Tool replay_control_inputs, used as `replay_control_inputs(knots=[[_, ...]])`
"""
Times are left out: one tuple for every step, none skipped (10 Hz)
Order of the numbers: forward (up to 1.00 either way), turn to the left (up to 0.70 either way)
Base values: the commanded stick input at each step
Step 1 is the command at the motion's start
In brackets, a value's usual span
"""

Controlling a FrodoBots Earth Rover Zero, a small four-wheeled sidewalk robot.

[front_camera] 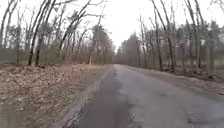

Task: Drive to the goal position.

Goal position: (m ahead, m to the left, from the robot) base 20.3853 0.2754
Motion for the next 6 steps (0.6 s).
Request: replay_control_inputs(knots=[[1.0,0.0],[1.0,0.0],[1.0,0.0],[1.0,0.0],[1.0,0.0],[1.0,0.0]])
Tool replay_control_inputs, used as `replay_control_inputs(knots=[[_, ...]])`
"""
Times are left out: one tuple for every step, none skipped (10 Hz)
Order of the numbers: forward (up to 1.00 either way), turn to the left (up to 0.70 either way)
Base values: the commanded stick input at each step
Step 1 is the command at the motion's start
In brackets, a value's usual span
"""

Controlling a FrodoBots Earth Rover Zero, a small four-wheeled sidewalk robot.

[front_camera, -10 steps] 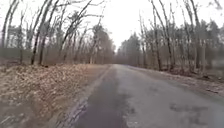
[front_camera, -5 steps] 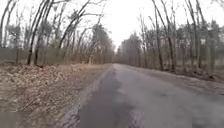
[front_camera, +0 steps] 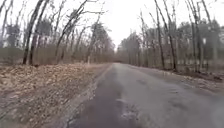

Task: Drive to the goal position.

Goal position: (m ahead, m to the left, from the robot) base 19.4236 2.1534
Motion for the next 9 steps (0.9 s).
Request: replay_control_inputs(knots=[[1.0,0.0],[1.0,0.0],[1.0,0.0],[1.0,0.0],[1.0,0.0],[1.0,0.0],[1.0,0.0],[1.0,0.05],[1.0,0.17]])
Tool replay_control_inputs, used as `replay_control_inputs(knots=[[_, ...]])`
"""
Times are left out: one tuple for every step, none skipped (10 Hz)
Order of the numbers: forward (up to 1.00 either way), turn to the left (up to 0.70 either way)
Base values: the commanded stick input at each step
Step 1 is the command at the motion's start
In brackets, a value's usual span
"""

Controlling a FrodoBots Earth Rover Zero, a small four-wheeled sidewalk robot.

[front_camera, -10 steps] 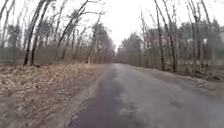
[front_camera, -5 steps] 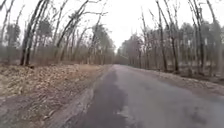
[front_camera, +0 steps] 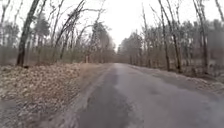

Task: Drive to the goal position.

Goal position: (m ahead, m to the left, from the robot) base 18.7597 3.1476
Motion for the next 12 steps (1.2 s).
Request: replay_control_inputs(knots=[[1.0,0.29],[1.0,0.0],[1.0,0.0],[1.0,0.0],[1.0,0.0],[1.0,0.0],[1.0,0.0],[1.0,0.0],[1.0,0.0],[1.0,0.0],[1.0,0.0],[1.0,0.0]])
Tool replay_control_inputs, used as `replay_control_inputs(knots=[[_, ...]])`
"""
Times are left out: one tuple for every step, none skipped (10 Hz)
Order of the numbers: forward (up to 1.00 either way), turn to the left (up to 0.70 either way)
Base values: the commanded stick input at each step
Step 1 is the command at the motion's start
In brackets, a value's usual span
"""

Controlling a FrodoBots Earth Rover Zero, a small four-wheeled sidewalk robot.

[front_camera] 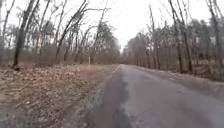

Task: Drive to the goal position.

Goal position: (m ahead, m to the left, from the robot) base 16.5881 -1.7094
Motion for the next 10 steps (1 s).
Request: replay_control_inputs(knots=[[1.0,0.0],[1.0,0.0],[1.0,0.0],[1.0,-0.34],[1.0,-0.22],[1.0,-0.09],[1.0,0.0],[1.0,0.0],[1.0,0.0],[1.0,0.0]])
